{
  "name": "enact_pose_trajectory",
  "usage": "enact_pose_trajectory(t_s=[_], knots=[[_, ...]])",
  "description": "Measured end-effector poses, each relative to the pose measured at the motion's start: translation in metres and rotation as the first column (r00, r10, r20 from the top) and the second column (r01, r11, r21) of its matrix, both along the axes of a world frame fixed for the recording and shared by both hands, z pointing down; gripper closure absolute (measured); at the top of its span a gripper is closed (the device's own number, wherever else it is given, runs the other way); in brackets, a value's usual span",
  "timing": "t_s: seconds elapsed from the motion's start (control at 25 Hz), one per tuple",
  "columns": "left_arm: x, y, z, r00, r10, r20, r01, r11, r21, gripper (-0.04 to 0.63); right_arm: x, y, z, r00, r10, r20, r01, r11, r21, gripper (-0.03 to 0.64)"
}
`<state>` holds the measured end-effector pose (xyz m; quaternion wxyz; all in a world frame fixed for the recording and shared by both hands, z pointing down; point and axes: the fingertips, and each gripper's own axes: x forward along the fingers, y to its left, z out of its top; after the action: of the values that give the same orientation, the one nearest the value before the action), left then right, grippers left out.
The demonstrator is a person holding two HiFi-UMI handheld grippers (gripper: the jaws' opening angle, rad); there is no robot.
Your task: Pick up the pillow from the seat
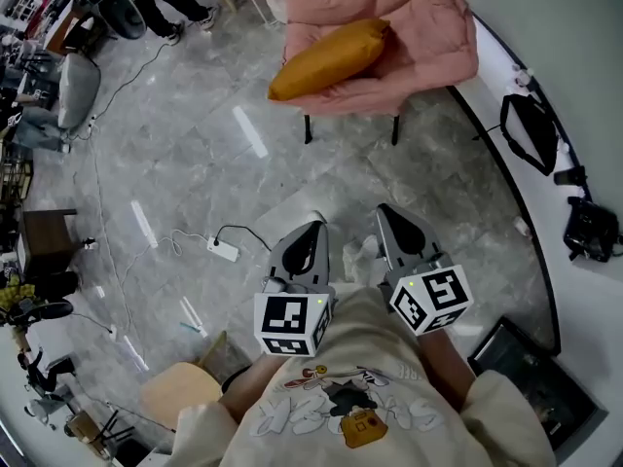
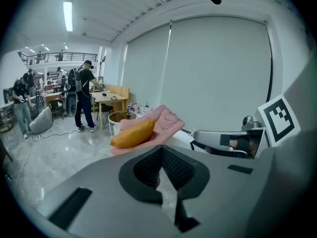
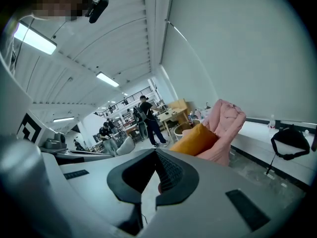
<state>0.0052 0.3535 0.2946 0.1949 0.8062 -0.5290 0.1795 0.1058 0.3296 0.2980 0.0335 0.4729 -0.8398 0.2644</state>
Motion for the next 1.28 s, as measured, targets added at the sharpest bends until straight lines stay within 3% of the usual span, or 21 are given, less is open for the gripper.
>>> enact_pose_trajectory(t_s=[0.24,1.0,1.28], knots=[[-0.015,-0.016,0.012,1.000,0.002,-0.021,-0.003,0.999,-0.035,0.591,-0.013,-0.017,0.008,1.000,-0.006,-0.024,0.005,1.000,-0.020,0.595],[-0.099,-0.170,0.010,0.994,0.081,-0.072,-0.082,0.997,-0.011,0.591,-0.091,-0.149,0.002,0.992,0.075,-0.104,-0.079,0.996,-0.044,0.595],[-0.116,-0.211,0.011,0.983,0.157,-0.091,-0.157,0.988,0.004,0.591,-0.095,-0.189,-0.005,0.976,0.179,-0.128,-0.182,0.983,-0.015,0.595]])
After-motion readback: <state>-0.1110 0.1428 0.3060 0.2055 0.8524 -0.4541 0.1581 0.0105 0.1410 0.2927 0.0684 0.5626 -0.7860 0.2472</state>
